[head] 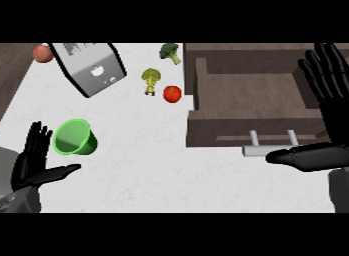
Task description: Pick up the cup, place it into the drawer and close the drawer
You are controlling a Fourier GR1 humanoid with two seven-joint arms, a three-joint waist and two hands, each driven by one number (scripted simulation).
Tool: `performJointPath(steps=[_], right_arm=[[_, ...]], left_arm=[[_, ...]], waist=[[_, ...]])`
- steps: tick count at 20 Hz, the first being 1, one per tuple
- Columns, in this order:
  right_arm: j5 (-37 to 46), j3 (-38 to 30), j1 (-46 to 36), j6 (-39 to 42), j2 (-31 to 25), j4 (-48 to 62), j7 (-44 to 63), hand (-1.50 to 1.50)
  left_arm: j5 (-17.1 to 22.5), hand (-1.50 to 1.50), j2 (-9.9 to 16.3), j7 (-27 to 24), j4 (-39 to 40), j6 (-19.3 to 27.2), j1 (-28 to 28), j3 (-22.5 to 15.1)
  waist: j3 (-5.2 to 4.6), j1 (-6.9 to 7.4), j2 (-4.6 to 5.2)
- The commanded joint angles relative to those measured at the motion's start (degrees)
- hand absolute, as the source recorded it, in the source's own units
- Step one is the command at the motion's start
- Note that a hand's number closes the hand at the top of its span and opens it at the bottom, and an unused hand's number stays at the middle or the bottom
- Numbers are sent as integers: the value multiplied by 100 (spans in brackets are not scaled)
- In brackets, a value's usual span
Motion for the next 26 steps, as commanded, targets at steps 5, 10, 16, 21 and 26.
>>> performJointPath(steps=[5, 10, 16, 21, 26], right_arm=[[111, 152, -13, -110, 135, -116, 81, -150], [-24, -8, -37, 5, -53, -208, 258, -150], [-178, -122, -287, 117, -122, 62, 178, -150], [-172, -107, -98, 257, -172, 23, 41, -150], [-76, 44, 40, 190, -10, -9, -30, -150]], left_arm=[[-135, -150, 50, -1066, 1094, 8, -420, 108], [-179, -150, -90, -1242, 1202, 19, -461, 92], [-228, -150, -65, -1199, 1292, 24, -638, 75], [-264, -150, -87, -1207, 1325, -198, -728, 45], [-207, -150, -208, -1333, 1297, -862, -605, 50]], waist=[[-10, -61, 22], [-20, -113, 48], [-19, -99, 53], [-19, -131, 56], [-20, -120, 54]])
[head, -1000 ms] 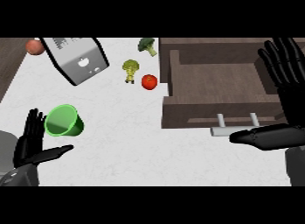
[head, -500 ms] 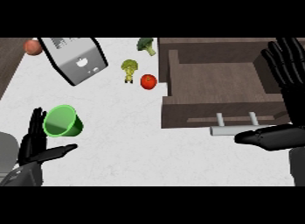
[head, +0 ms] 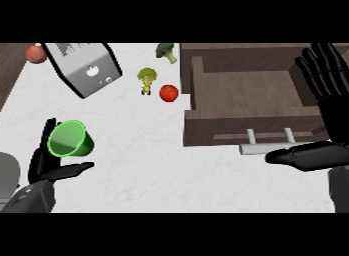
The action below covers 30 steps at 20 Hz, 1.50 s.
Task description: Pick up the cup, place it into the drawer and close the drawer
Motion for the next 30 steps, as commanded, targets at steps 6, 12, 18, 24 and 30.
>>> performJointPath(steps=[6, 12, 18, 24, 30], right_arm=[[12, -67, 55, 103, -118, 14, -74, -150], [-150, -79, 259, 205, -80, -129, -118, -150], [-19, -22, 104, -122, 63, -322, 188, -150], [-121, -343, 361, 201, -200, 49, -218, -150], [-78, -311, 510, 151, -143, -57, -185, -150]], left_arm=[[-81, 150, -268, -1004, -420, 353, -96, -29], [107, 150, -264, -1420, -619, 794, -204, 271], [140, 150, -521, -1407, -791, 158, -359, 151], [-50, 150, -1010, -932, -1308, 224, -842, -259], [-76, 150, -1449, 15, -2301, 600, -1310, -650]], waist=[[-1, -41, 6], [-2, -73, 5], [10, 19, -43], [32, 114, -76], [41, 201, -131]])
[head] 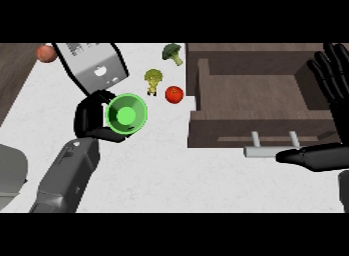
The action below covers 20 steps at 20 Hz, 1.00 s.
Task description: Pick up the cup, place it into the drawer and close the drawer
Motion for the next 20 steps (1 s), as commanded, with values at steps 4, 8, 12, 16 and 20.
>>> performJointPath(steps=[4, 8, 12, 16, 20], right_arm=[[83, -160, -59, -30, -10, 442, -304, -150], [14, -120, -109, -69, -33, 148, 23, -150], [-62, -141, -350, -26, -82, 268, 66, -150], [-111, -315, -271, 51, -170, 397, -140, -150], [-8, -109, -476, -61, -43, 400, 0, -150]], left_arm=[[36, 150, -282, 1344, -1076, -33, -1030, -428], [332, 150, -525, 2224, -1864, 626, -1234, -951], [474, 150, -532, 3165, -1950, 1149, -2007, -1298], [562, 150, -535, 3396, -1673, 1798, -2528, -1716], [702, 150, -536, 4131, -1075, 2192, -3495, -1797]], waist=[[11, 92, -25], [6, 59, -45], [3, -22, -10], [3, -108, 27], [4, -159, 54]])
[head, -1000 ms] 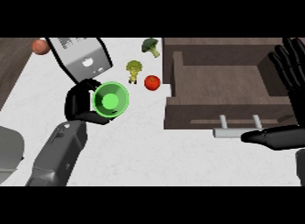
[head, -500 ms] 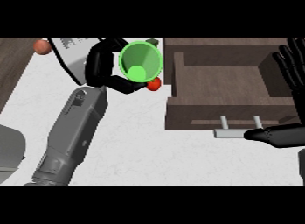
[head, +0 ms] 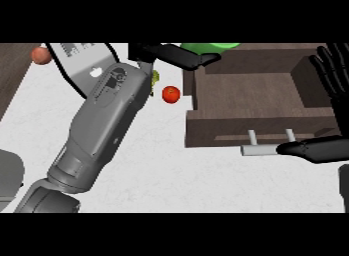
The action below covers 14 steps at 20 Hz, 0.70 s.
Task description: Pick up the cup, place it into the drawer and close the drawer
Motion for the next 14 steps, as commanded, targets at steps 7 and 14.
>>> performJointPath(steps=[7, 14], right_arm=[[69, 141, -207, 68, 22, 139, -120, -150], [-102, 135, -397, 195, -12, 169, -120, -150]], left_arm=[[648, 150, -10, 788, 1730, 933, -1322, -945], [738, 150, -10, 1074, 2474, 496, -1357, -1611]], waist=[[4, -296, 84], [11, -612, 171]])
